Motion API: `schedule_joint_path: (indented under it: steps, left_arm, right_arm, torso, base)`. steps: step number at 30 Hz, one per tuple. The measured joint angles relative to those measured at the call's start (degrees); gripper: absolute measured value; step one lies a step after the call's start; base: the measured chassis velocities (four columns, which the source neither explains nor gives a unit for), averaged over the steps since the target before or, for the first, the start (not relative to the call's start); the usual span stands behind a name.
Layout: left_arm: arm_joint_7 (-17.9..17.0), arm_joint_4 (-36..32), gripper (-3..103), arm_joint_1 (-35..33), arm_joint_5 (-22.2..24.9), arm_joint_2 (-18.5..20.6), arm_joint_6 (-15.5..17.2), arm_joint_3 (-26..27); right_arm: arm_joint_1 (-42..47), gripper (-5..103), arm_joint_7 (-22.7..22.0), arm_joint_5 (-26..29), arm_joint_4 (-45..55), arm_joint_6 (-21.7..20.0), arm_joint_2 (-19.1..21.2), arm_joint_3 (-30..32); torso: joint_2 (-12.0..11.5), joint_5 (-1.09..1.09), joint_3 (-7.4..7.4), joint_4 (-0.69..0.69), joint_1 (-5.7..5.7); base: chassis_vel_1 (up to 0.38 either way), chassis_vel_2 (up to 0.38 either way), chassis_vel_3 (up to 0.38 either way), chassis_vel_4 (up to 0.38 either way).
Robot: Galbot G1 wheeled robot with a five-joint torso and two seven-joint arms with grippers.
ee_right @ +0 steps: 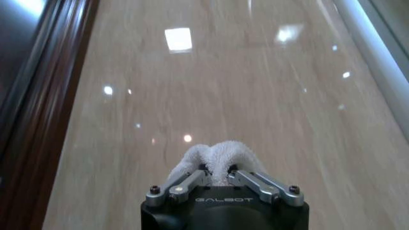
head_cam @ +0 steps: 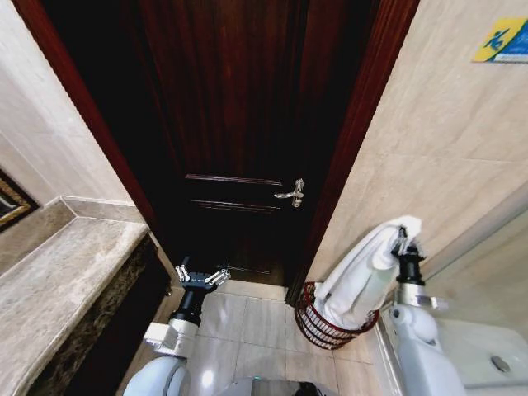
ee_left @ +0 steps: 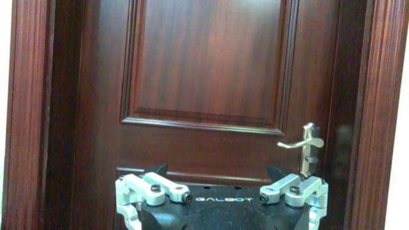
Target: Discard the used towel into the hamper.
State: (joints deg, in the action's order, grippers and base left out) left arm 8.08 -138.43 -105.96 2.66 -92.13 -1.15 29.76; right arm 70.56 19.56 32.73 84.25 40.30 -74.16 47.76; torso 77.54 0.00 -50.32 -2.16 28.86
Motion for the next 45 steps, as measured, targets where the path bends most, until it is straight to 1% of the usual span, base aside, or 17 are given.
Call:
schedule_joint_path:
  steps: [7, 12, 18, 22, 24, 26, 27, 28, 31, 34, 35, 36, 39, 40, 43, 44, 45]
  left_arm:
    - [0.0, 0.0, 100, 0.0, 0.0, 0.0, 0.0, 0.0]
    - [0.0, 0.0, 100, 0.0, 0.0, 0.0, 0.0, 0.0]
    - [0.0, 0.0, 100, 0.0, 0.0, 0.0, 0.0, 0.0]
    - [0.0, 0.0, 100, 0.0, 0.0, 0.0, 0.0, 0.0]
    - [0.0, 0.0, 100, 0.0, 0.0, 0.0, 0.0, 0.0]
    - [0.0, 0.0, 100, 0.0, 0.0, 0.0, 0.0, 0.0]
    - [0.0, 0.0, 100, 0.0, 0.0, 0.0, 0.0, 0.0]
    - [0.0, 0.0, 100, 0.0, 0.0, 0.0, 0.0, 0.0]
    - [0.0, 0.0, 100, 0.0, 0.0, 0.0, 0.0, 0.0]
    - [0.0, 0.0, 100, 0.0, 0.0, 0.0, 0.0, 0.0]
    - [0.0, 0.0, 100, 0.0, 0.0, 0.0, 0.0, 0.0]
    - [0.0, 0.0, 100, 0.0, 0.0, 0.0, 0.0, 0.0]
    - [0.0, 0.0, 100, 0.0, 0.0, 0.0, 0.0, 0.0]
    - [0.0, 0.0, 100, 0.0, 0.0, 0.0, 0.0, 0.0]
    - [0.0, 0.0, 100, 0.0, 0.0, 0.0, 0.0, 0.0]
    - [0.0, 0.0, 100, 0.0, 0.0, 0.0, 0.0, 0.0]
    - [0.0, 0.0, 100, 0.0, 0.0, 0.0, 0.0, 0.0]
  right_arm:
    - [-0.9, 9, 2.3, 1.0, -7.7, 1.5, -0.4, -1.9]
    - [-1.6, 9, 3.1, 1.0, -12.2, 3.0, -0.7, -2.8]
    - [-1.1, 9, 3.2, 2.3, -15.2, 3.4, -1.6, -4.9]
    - [-0.4, 9, 3.2, 3.7, -15.9, 2.8, -2.9, -6.6]
    - [-0.6, 9, 2.9, 4.9, -16.6, 1.7, -4.3, -7.6]
    - [-0.8, 9, 2.7, 5.4, -16.9, 1.2, -4.5, -7.8]
    - [-1.7, 9, 2.0, 6.8, -17.8, 0.3, -4.8, -7.9]
    - [-2.4, 9, 1.4, 7.8, -19.0, -0.3, -4.7, -7.9]
    - [-3.5, 9, 0.4, 9.4, -21.6, -1.1, -3.9, -7.9]
    - [-4.2, 9, -3.7, 12.4, -24.6, -4.4, -2.4, -7.6]
    - [-4.2, 9, -3.7, 12.4, -24.6, -4.4, -2.4, -7.6]
    - [-4.6, 9, -4.9, 12.9, -25.4, -5.5, -2.5, -7.3]
    - [-5.7, 9, -8.0, 11.8, -27.4, -8.7, -3.2, -6.6]
    - [-5.7, 9, -8.0, 11.8, -27.4, -8.7, -3.2, -6.6]
    - [-6.2, 9, -9.2, 9.2, -29.8, -12.3, -3.5, -6.6]
    - [-6.2, 9, -9.2, 9.2, -29.8, -12.3, -3.5, -6.6]
    - [-6.3, 9, -9.9, 7.5, -31.0, -13.7, -3.6, -6.7]
  torso:
    - [0.0, -0.01, 0.00, 0.00, 0.00]
    - [0.0, -0.01, 0.00, -0.01, 0.00]
    - [0.0, -0.01, 0.00, 0.00, 0.00]
    - [0.0, -0.01, 0.00, 0.00, 0.00]
    - [0.0, -0.01, 0.00, 0.00, -0.01]
    - [0.0, 0.00, 0.00, 0.00, -0.01]
    - [0.0, 0.01, 0.00, 0.00, 0.00]
    - [0.0, -0.02, 0.01, -0.02, 0.00]
    - [0.0, 0.01, 0.00, -0.02, 0.00]
    - [0.0, -0.02, 0.00, 0.01, 0.00]
    - [0.0, -0.02, 0.00, 0.01, 0.00]
    - [0.0, -0.01, 0.00, 0.01, 0.00]
    - [0.0, 0.00, 0.00, -0.01, 0.00]
    - [0.0, 0.00, 0.00, -0.01, 0.00]
    - [0.0, -0.01, 0.00, -0.01, 0.00]
    - [0.0, -0.01, 0.00, -0.01, 0.00]
    - [0.0, -0.01, 0.00, -0.01, 0.00]
  base:
    - [0.000, 0.000, 0.000, 0.000]
    - [0.000, 0.000, 0.000, 0.000]
    - [0.000, 0.000, 0.000, 0.000]
    - [0.000, 0.000, 0.000, 0.000]
    - [0.000, 0.000, 0.000, 0.000]
    - [0.000, 0.000, 0.000, 0.000]
    - [0.000, 0.000, 0.000, 0.000]
    - [0.000, 0.000, 0.000, 0.000]
    - [0.000, 0.000, 0.000, 0.000]
    - [0.000, 0.000, 0.000, 0.000]
    - [0.000, 0.000, 0.000, 0.000]
    - [0.000, 0.000, 0.000, 0.000]
    - [0.000, 0.000, 0.000, 0.000]
    - [0.000, 0.000, 0.000, 0.000]
    - [0.000, 0.000, 0.000, 0.000]
    - [0.000, 0.000, 0.000, 0.000]
    - [0.000, 0.000, 0.000, 0.000]
